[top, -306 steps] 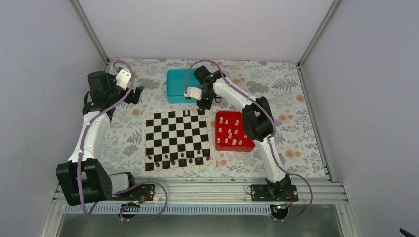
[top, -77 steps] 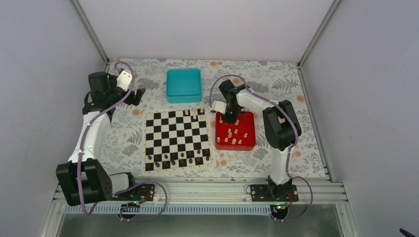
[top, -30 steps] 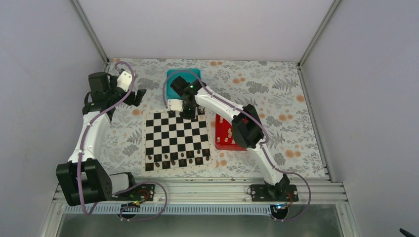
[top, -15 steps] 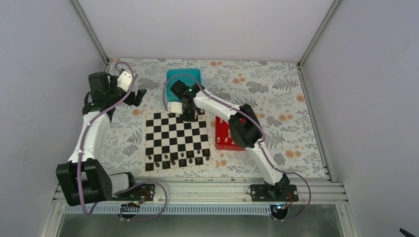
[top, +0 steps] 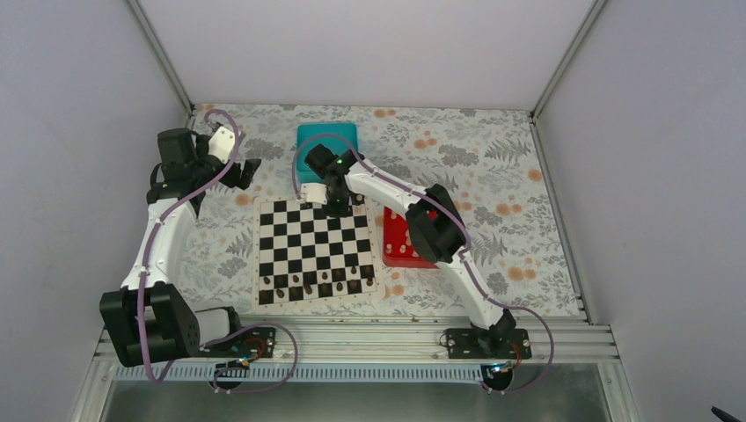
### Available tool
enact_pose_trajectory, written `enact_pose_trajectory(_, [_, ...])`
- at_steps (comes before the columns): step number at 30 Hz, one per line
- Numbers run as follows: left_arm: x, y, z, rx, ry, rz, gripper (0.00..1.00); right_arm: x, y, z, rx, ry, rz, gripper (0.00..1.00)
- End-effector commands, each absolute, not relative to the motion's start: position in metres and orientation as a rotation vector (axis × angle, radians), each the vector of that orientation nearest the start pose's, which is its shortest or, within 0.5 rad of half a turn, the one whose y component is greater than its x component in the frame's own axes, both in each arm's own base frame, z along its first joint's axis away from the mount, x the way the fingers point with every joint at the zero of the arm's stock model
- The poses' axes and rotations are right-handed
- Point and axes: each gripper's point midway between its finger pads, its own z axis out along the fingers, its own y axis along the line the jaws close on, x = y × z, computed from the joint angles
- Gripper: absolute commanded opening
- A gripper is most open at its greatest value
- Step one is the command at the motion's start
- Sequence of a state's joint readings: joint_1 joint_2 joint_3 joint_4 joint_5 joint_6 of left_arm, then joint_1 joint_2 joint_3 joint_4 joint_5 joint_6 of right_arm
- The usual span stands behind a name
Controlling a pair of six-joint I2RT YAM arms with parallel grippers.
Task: Set up the chess pieces on the board
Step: Place the chess piece on the chessboard.
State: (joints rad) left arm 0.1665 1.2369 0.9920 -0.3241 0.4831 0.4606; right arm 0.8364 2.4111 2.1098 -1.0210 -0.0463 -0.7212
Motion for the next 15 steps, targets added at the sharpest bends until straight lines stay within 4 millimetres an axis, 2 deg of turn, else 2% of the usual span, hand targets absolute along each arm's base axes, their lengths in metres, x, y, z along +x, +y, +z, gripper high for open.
enact_pose_trajectory(1, [0.384,-0.019,0.243,0.597,1.971,-0.149,1.0,0.35,0.392,0.021,-2.046,2.088,0.071,0.1])
enact_pose_trajectory(7, [0.384,-0.019,0.244,0.597,1.969,-0.147,1.0,0.349,0.392,0.019,-2.048,2.096,0.077,0.13])
enact_pose_trajectory(10, [0.384,-0.019,0.243,0.598,1.971,-0.148,1.0,0.351,0.393,0.024,-2.032,2.09,0.068,0.23])
enact_pose_trajectory(12, [0.384,-0.019,0.243,0.598,1.972,-0.148,1.0,0.354,0.395,0.033,-2.005,2.079,0.062,0.33])
enact_pose_trajectory(15, [0.384,-0.019,0.244,0.596,1.971,-0.148,1.0,0.354,0.397,0.061,-1.976,2.046,0.074,0.37])
